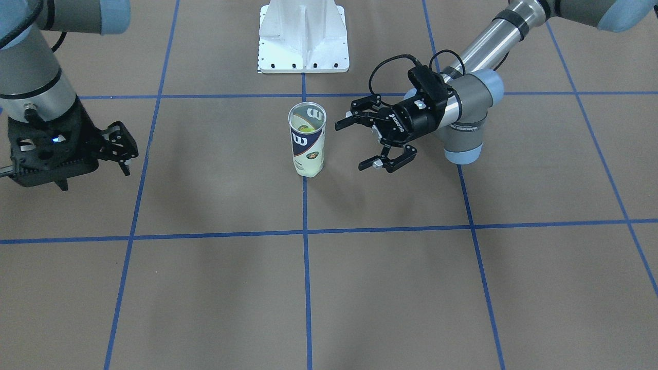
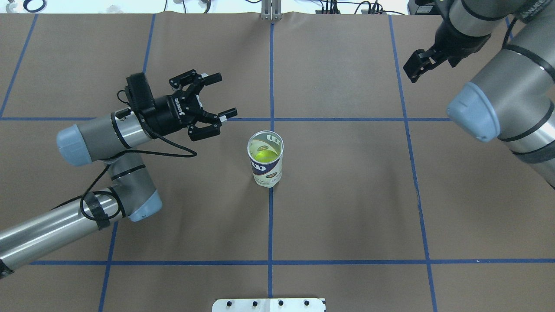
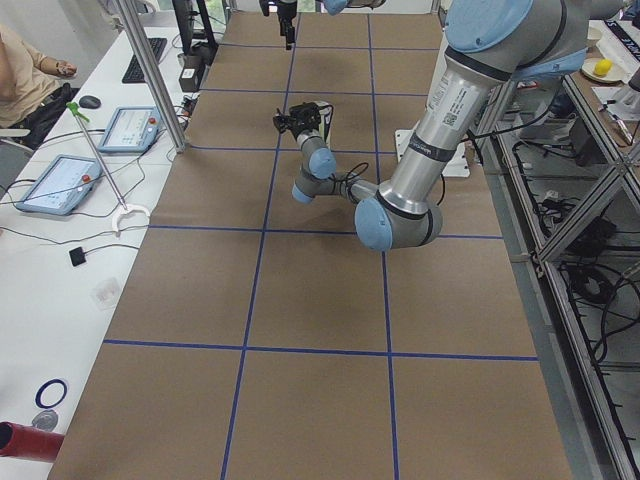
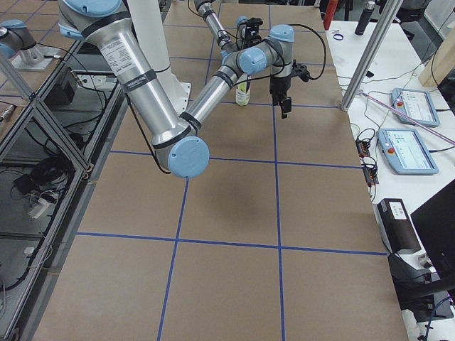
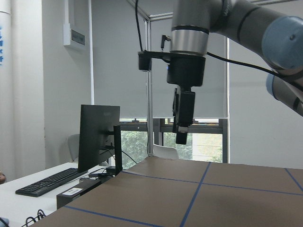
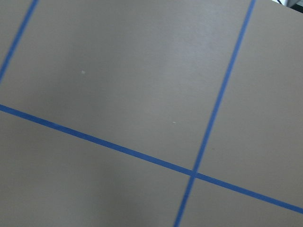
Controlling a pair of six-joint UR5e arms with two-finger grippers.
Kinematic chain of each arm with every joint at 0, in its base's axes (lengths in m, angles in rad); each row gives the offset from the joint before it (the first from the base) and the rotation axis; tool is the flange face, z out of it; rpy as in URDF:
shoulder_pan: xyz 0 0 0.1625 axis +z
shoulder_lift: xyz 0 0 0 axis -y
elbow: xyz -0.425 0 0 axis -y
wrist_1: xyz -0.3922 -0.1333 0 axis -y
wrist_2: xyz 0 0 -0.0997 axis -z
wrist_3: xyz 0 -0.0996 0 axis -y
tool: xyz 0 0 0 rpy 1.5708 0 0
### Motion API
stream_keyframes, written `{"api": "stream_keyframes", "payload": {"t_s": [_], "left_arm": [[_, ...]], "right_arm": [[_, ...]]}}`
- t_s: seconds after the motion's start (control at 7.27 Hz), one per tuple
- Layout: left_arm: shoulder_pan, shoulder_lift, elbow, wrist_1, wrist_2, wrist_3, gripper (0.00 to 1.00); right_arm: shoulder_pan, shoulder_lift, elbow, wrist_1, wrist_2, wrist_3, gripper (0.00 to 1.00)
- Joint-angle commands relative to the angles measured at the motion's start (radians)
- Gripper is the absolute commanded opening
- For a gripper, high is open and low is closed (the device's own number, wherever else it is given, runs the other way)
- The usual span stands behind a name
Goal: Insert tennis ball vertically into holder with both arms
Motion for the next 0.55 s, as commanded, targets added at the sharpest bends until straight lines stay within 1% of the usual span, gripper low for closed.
{"api": "stream_keyframes", "payload": {"t_s": [0.0,0.14,0.28,0.41], "left_arm": [[-0.091,0.104,-0.020,0.049,-0.006,-0.020,0.99],[-0.144,0.187,-0.089,0.168,-0.018,-0.025,0.99],[-0.220,0.265,-0.182,0.322,-0.088,-0.025,0.99],[-0.320,0.334,-0.262,0.503,-0.222,-0.024,0.99]], "right_arm": [[0.115,-0.167,-0.029,0.109,0.071,-0.155,0.99],[0.173,-0.241,-0.036,0.121,0.091,-0.244,0.99],[0.219,-0.289,-0.042,0.120,0.094,-0.323,0.99],[0.253,-0.339,-0.043,0.120,0.093,-0.392,0.99]]}}
